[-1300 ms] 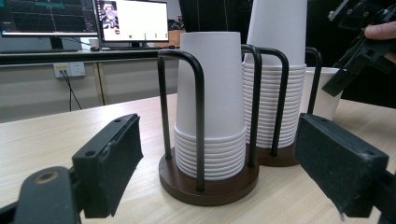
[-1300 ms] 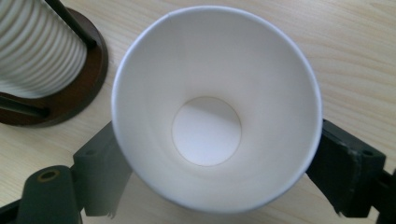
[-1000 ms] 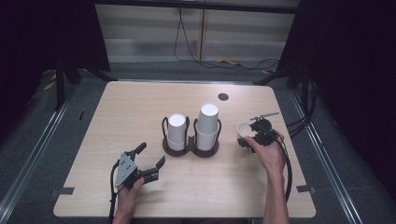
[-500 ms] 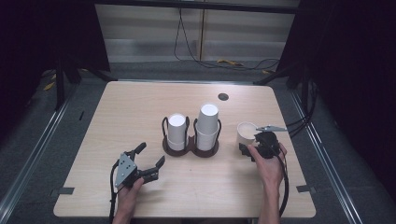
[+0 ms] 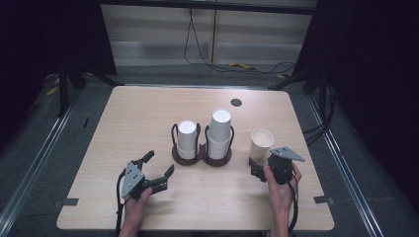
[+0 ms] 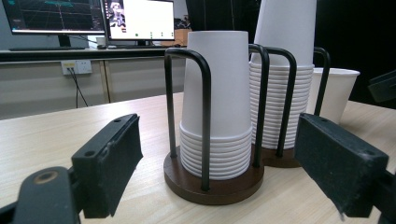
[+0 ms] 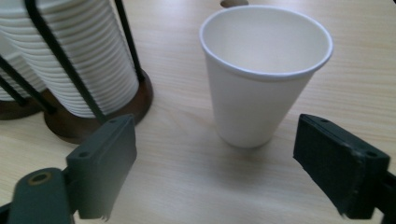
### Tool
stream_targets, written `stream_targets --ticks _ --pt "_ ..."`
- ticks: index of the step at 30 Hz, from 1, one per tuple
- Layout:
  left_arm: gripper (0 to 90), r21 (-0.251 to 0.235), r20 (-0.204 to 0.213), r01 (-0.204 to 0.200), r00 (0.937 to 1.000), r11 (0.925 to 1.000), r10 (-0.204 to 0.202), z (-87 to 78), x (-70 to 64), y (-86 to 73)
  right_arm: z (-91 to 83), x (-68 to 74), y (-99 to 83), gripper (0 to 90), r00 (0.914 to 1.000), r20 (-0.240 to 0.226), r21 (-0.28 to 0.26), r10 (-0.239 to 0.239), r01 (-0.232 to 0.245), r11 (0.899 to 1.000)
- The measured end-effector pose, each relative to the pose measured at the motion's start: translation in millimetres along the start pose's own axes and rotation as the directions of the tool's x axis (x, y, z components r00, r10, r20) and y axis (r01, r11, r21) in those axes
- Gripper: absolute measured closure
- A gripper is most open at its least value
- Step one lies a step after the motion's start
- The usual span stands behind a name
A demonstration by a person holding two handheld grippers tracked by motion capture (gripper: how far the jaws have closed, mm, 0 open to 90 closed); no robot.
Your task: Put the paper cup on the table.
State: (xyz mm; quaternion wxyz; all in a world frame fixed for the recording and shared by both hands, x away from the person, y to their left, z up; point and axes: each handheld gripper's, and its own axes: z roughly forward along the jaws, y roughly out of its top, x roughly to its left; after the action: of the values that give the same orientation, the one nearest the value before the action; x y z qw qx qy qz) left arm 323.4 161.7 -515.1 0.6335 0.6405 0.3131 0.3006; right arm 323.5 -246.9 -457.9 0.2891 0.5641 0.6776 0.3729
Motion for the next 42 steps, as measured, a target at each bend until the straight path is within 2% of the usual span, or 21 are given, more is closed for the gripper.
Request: stream_targets --ticks 2,4,6,8,10,12,13,14,19,23,26,32,35,36,39,42 --pt "15.2 0.003 0.000 -0.003 1.0000 1.0000 0.003 -0.2 -0.2 0.1 -1.2 5.5 -5.1 13.3 0.9999 -0.010 -0.039 -0.002 0.002 0.999" --pt "15.2 0.003 0.000 -0.002 1.0000 1.0000 0.002 -0.2 -0.2 0.1 -1.2 10.7 -10.2 13.3 0.9992 -0.040 -0.059 -0.001 -0.002 0.998" --pt "15.2 0.003 0.000 -0.003 1.0000 1.0000 0.003 -0.3 -0.2 0.1 -1.4 17.2 -15.5 13.2 0.9990 -0.043 -0.093 -0.012 0.008 0.996" --pt "15.2 0.003 -0.001 -0.006 1.0000 1.0000 0.006 -0.3 -0.4 0.2 -0.2 23.6 -20.1 13.1 0.9972 -0.069 -0.124 -0.028 0.019 0.992" --pt "15.2 0.004 0.001 -0.005 1.0000 1.0000 0.005 -0.4 -0.3 0.2 2.2 30.0 -23.2 13.1 0.9959 -0.079 -0.133 -0.044 0.034 0.991" --pt "15.2 0.002 -0.006 -0.004 1.0000 1.0000 0.004 -0.6 -0.8 0.1 3.4 36.7 -26.8 13.1 0.9961 -0.076 -0.186 -0.046 0.031 0.982" --pt "15.2 0.004 0.007 -0.006 1.0000 1.0000 0.006 -0.3 -0.8 0.1 3.6 39.3 -28.0 13.1 0.9951 -0.084 -0.196 -0.052 0.035 0.980" --pt "15.2 0.005 0.007 -0.006 1.0000 1.0000 0.006 -0.4 -0.9 0.2 4.7 45.1 -30.4 13.1 0.9933 -0.100 -0.231 -0.057 0.032 0.972" --pt "15.2 0.005 0.011 -0.007 0.9999 1.0000 0.007 -0.6 -1.1 0.2 8.0 62.0 -34.5 13.1 0.9885 -0.129 -0.290 -0.079 0.039 0.956" --pt "15.2 0.003 0.003 -0.007 1.0000 1.0000 0.007 -0.7 -1.7 0.2 11.1 75.5 -35.9 13.1 0.9859 -0.142 -0.322 -0.089 0.039 0.946" --pt "15.2 0.005 0.008 -0.003 1.0000 1.0000 0.003 -0.8 -1.5 0.2 13.6 83.4 -36.6 13.1 0.9823 -0.162 -0.356 -0.093 0.030 0.934" --pt "15.2 0.005 0.007 0.001 1.0000 1.0000 -0.001 -0.9 -1.1 0.1 19.3 97.9 -39.9 13.5 0.9790 -0.169 -0.386 -0.114 0.040 0.922" --pt "15.2 0.005 0.010 -0.003 0.9999 1.0000 0.002 -0.8 -1.1 0.1 20.7 97.8 -40.9 13.3 0.9818 -0.148 -0.399 -0.118 0.050 0.916" --pt "15.2 0.005 0.007 -0.001 1.0000 1.0000 0.001 -0.9 -1.3 0.1 20.8 97.6 -42.1 13.5 0.9824 -0.156 -0.410 -0.103 0.030 0.912" --pt "15.2 0.007 0.011 -0.001 0.9999 1.0000 0.001 -0.8 -1.0 0.2 20.5 97.5 -43.9 13.6 0.9826 -0.145 -0.435 -0.116 0.042 0.899" --pt "15.2 0.005 0.012 0.004 0.9999 1.0000 -0.004 -0.7 -0.9 0.1 20.8 97.0 -43.6 13.5 0.9816 -0.153 -0.429 -0.115 0.039 0.903"
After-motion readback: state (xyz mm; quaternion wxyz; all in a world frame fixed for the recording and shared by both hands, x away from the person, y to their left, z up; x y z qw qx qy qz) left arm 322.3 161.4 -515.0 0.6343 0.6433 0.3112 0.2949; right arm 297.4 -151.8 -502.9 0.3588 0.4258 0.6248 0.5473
